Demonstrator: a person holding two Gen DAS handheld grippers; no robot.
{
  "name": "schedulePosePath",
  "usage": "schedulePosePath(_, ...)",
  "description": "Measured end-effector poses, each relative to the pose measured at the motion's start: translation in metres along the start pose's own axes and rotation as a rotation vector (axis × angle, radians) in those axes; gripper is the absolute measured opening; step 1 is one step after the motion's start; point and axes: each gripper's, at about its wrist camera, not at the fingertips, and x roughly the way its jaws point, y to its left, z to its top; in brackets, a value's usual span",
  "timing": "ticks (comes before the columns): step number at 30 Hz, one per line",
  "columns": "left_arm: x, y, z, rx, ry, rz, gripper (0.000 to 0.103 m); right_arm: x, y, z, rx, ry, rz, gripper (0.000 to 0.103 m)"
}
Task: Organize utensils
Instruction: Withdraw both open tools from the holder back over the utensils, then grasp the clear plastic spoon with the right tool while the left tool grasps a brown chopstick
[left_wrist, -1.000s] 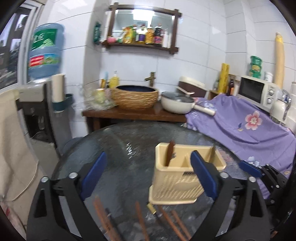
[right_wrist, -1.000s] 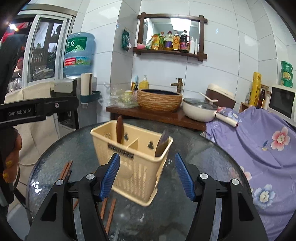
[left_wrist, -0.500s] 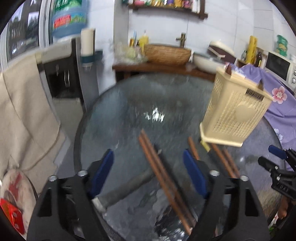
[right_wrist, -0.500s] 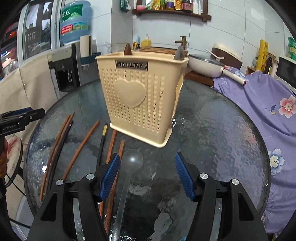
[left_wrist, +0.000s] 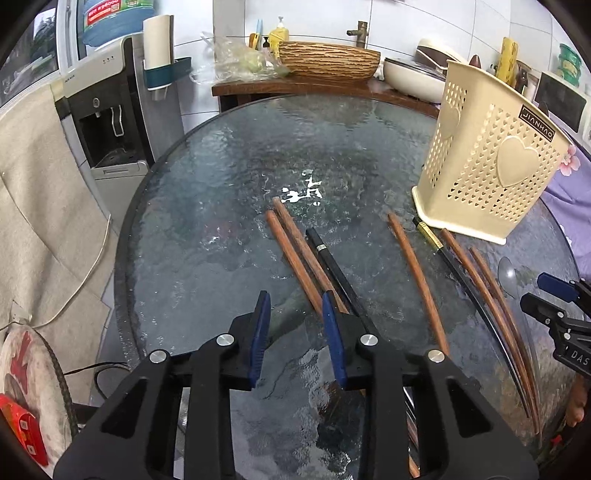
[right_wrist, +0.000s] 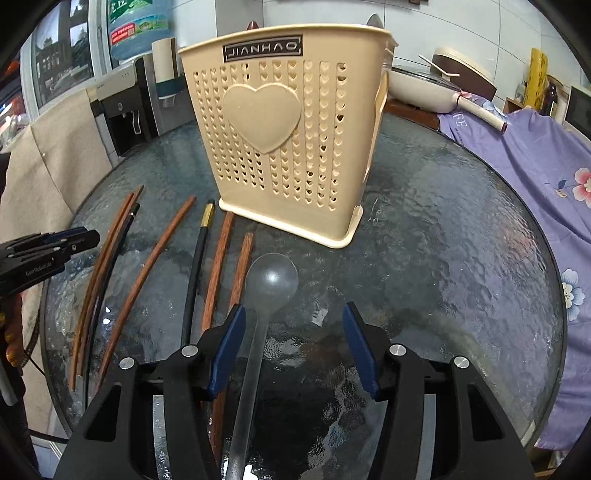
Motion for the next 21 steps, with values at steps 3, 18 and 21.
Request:
schedulePosePath(3, 0.002, -0.002, 0.002, 0.008, 0.001, -0.001, 0.029, 0.002, 0.001, 0.0, -0.004, 0.015, -0.003, 0.05)
schedulePosePath(18, -0.006, -0.026, 0.009, 0.061, -0.032, -0.055, 0.028, 0.016, 0.009, 0.004, -0.021, 0.052, -0.003, 0.048)
schedulePosePath(21, -0.006, -0.041, 0.013, 0.091, -0.036, -0.07, 0.028, 0.016, 0.009, 0.005, -0.022, 0.052, -0.003, 0.047)
